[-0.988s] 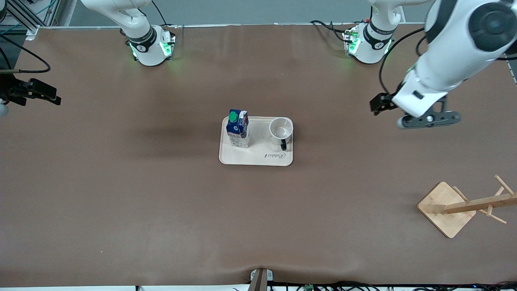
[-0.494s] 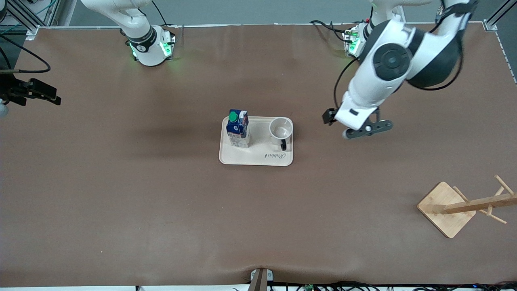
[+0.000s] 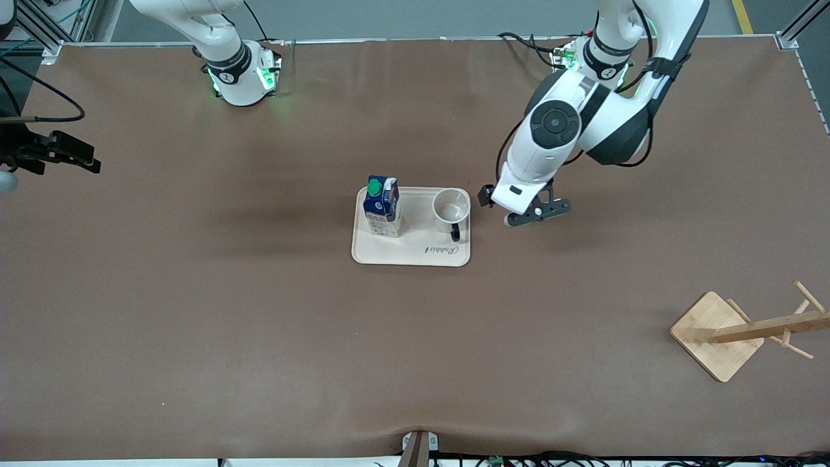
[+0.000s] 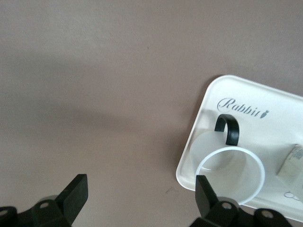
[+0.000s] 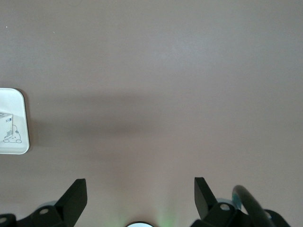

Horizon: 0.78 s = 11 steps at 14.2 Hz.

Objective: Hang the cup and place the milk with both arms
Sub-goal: 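Reach the left gripper toward the white mug on the tray, then lower the left gripper into the mug and grip its rim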

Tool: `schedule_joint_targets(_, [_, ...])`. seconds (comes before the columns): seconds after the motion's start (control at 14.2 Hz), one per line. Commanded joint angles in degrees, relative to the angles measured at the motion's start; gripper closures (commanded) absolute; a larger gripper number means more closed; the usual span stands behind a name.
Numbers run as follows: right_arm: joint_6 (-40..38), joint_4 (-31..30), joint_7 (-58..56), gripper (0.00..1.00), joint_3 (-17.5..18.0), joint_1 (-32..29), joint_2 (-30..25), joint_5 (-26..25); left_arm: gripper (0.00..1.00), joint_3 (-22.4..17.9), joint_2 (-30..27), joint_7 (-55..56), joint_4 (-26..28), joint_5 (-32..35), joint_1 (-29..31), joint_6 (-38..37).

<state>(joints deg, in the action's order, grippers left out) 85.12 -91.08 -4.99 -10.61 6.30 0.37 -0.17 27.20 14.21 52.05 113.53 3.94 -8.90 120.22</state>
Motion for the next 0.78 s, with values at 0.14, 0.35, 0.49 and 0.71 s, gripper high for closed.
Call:
schedule_joint_targets(0.14, [1.5,2.0,0.2,0.00,0.2,0.1,3.4,1.0,0.00,0.0,2.4,3.6,1.2,1.8,-3.0,4.6])
schedule_joint_targets(0.35, [1.5,2.0,0.2,0.00,0.4,1.4,3.7,1.0,0.00,0.0,3.3,5.8,4.4,1.9,-3.7,12.0])
schedule_joint_targets(0.49, [1.5,1.9,0.3,0.00,0.4,1.9,4.9,1.0,0.00,0.0,5.6,6.7,4.0,1.9,-4.0,13.5])
schedule_joint_targets(0.71, [1.6,2.0,0.2,0.00,0.4,2.2,5.3,1.0,0.00,0.0,7.3,8.9,4.1,4.8,-4.6,13.6])
